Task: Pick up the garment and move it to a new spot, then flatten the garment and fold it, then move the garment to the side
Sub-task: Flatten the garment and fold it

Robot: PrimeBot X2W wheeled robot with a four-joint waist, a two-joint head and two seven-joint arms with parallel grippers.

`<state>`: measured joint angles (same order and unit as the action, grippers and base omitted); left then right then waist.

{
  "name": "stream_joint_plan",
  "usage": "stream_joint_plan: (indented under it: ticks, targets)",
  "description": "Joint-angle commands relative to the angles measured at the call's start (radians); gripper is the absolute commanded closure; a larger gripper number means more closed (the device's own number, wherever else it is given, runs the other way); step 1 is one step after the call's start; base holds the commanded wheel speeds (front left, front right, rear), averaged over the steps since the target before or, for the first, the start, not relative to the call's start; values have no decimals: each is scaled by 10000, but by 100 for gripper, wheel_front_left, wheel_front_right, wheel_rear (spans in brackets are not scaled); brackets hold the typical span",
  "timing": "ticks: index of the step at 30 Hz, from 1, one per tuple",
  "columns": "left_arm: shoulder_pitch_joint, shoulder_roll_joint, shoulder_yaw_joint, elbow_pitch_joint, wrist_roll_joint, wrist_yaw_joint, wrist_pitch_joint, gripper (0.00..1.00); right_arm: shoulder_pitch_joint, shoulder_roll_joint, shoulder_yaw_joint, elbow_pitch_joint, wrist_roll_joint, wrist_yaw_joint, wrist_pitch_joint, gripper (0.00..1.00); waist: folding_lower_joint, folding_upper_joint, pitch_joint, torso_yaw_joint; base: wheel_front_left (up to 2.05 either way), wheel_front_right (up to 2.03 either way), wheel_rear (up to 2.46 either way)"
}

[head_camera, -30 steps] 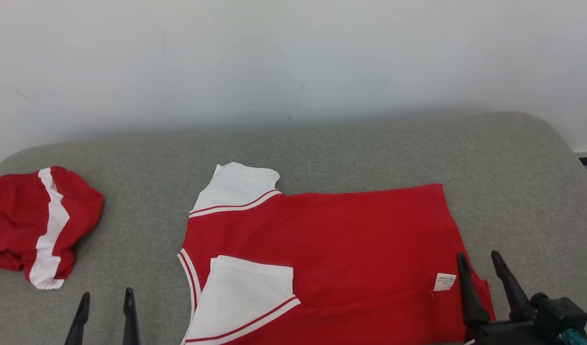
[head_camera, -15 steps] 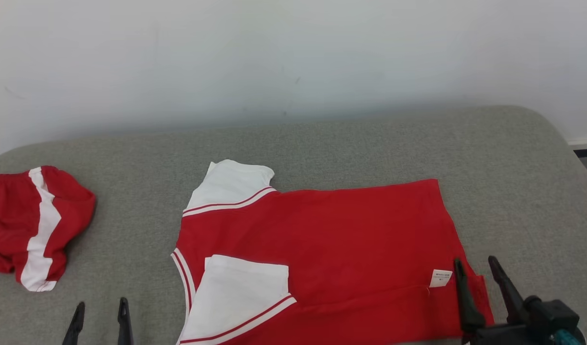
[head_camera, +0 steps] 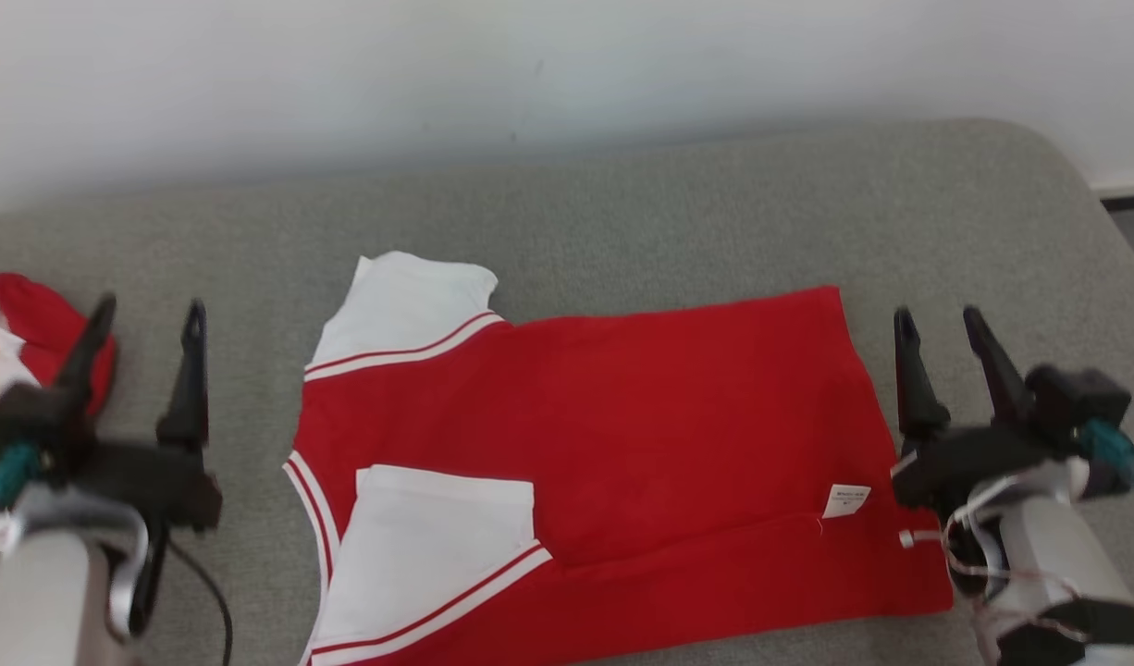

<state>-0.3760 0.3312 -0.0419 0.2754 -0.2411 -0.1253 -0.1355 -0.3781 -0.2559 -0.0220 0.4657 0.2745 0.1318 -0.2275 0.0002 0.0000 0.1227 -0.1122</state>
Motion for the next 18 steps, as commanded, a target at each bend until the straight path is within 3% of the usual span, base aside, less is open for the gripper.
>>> stream_joint_plan:
  ticks: [1, 8, 18]
  targets:
    - [-444, 75, -80, 111, -167, -52, 52, 0, -305, -28, 45, 169, 100, -24, 17, 0, -2, 0, 742, -291, 0, 0, 0]
    - [-3014, 766, -1438, 1430, -1287, -41, 1219, 0, -2513, 70, 552, 1606, -161, -24, 555, 0, -2, 0, 1892, -712, 0, 0, 0]
    - [-5762, 1274, -3335, 3614, -2762, -44, 2549, 0, -4786, -46, 1706, 3528, -10, -24, 1273, 0, -2, 0, 2872, -1250, 0, 0, 0]
